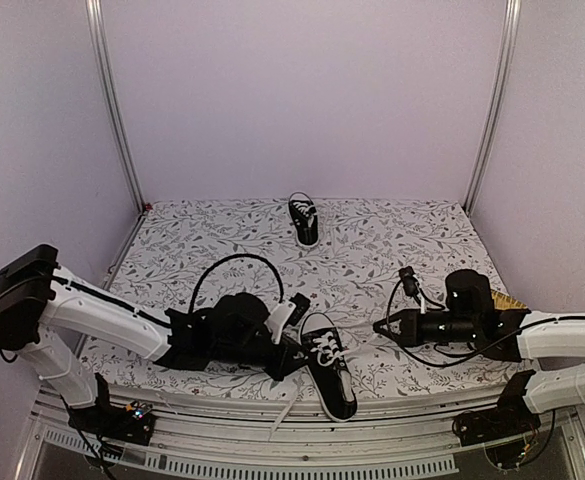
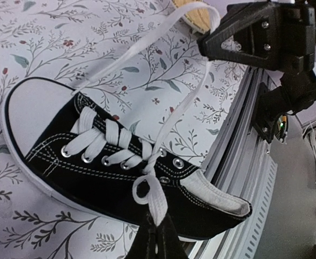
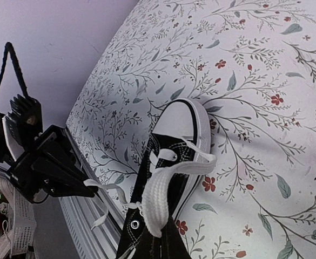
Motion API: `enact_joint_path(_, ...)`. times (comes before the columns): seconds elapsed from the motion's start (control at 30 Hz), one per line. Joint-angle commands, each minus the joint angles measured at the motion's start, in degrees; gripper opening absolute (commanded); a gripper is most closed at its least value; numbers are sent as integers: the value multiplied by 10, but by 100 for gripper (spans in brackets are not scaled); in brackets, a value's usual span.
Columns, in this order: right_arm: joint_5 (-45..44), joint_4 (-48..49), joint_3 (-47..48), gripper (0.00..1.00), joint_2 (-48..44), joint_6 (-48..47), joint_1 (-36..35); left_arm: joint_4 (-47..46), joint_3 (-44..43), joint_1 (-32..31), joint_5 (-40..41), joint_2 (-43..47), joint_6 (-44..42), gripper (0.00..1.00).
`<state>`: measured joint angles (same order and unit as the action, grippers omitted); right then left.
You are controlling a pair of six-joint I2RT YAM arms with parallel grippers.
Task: Tie the shoes
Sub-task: Pull the crossed shoelace from the shoe, then place the half-tied shoelace at the center of the board.
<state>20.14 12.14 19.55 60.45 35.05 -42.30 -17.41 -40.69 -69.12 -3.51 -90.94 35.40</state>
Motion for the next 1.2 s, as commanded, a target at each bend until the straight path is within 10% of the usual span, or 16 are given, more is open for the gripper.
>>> enact_joint_path(0.0, 32, 47, 19, 2, 20, -17, 2, -5, -28, -5, -12, -36, -24, 0)
enact_joint_path(0.23, 40, 60, 17, 2, 30, -17, 3, 35, -4, -9, 13, -12, -13, 1)
enact_joint_path(0.37, 39, 63, 15, 2, 30, -17, 3, 38, 18, -9, 19, 17, -13, 53)
enact_joint_path(0.47, 42, 67, 14, 2, 33, -16, 3, 46, 10, -9, 27, 23, -25, 65)
enact_joint_path(1.17, 53, 82, 14, 2, 41, -11, 3, 158, -106, 6, 117, -104, -67, 38)
